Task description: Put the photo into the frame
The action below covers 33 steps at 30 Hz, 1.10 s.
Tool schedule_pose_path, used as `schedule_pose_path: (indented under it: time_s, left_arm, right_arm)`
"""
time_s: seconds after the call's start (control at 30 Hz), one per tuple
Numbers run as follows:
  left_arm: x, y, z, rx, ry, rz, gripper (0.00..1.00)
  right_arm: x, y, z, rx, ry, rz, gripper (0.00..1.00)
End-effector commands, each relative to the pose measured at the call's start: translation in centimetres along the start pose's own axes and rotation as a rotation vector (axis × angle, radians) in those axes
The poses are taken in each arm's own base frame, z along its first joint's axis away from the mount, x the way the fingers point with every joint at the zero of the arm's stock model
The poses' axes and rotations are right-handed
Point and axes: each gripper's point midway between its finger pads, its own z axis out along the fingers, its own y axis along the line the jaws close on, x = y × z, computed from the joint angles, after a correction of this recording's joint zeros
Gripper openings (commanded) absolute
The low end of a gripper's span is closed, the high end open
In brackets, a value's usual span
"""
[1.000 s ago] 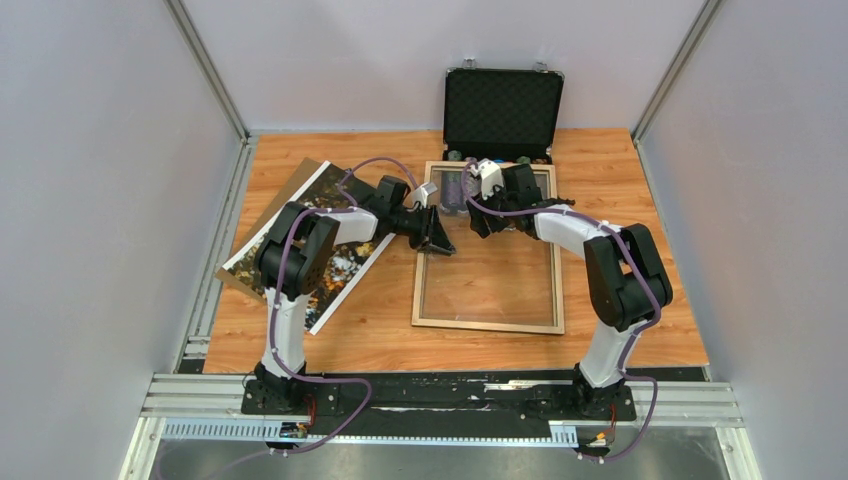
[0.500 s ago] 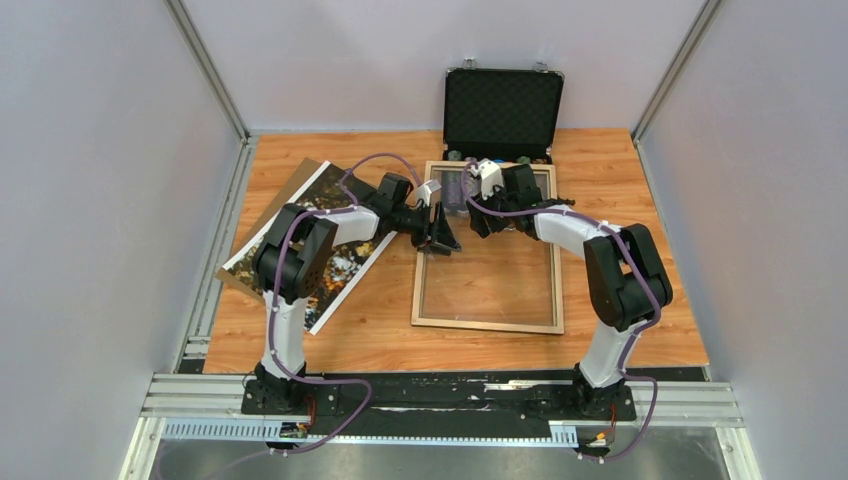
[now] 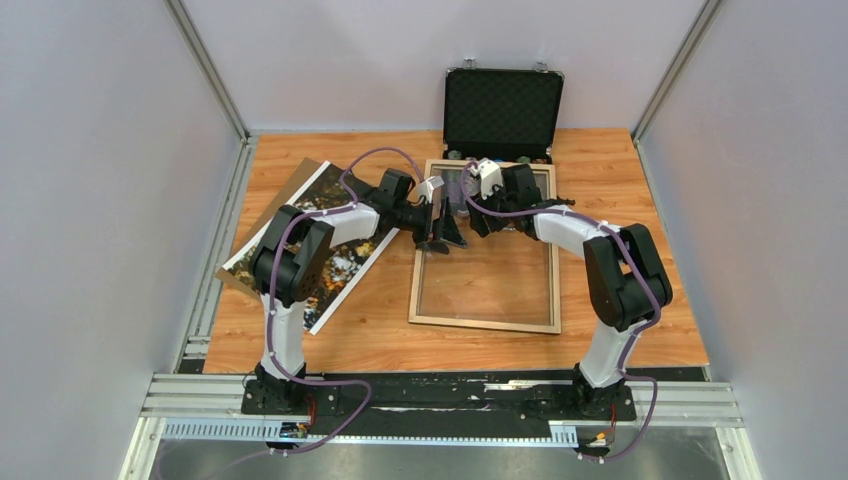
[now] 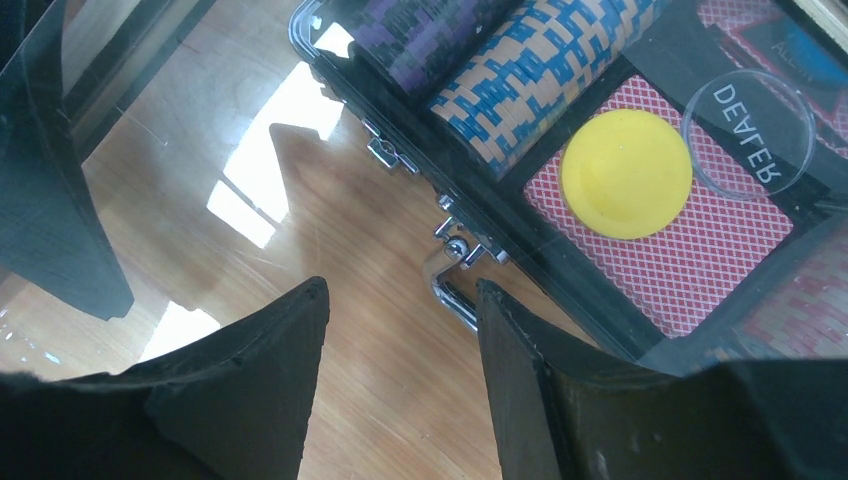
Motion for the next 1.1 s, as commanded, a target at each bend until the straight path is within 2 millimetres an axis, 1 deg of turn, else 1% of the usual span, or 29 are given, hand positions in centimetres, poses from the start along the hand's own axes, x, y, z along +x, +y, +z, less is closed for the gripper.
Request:
schedule_pose_path:
  time_s: [0.0,0.6,0.8,1.07]
  left_arm:
    - [0.3,3.9,-0.2,-0.145,-0.017,0.025,1.00]
    - [0.2,3.9,-1.2,-0.204,-0.023,0.063,1.00]
    - [0.0,3.6,-1.5,-0.211,-0.028,0.064,1.00]
    - [0.0,2.8,-2.1,-0.225,-0.042,0.009,1.00]
  right_arm:
    - [0.8,-0.3,0.1,0.010,0.013,-0.002,0.58]
    - [0.9,-0.6,0.0,0.015,0.014,0.001,0.56]
    - [1.0,-0.7,0.0,0.018,0.016,0.001,0.56]
    - [1.0,-0.7,0.0,0.023,0.016,0.000,0.55]
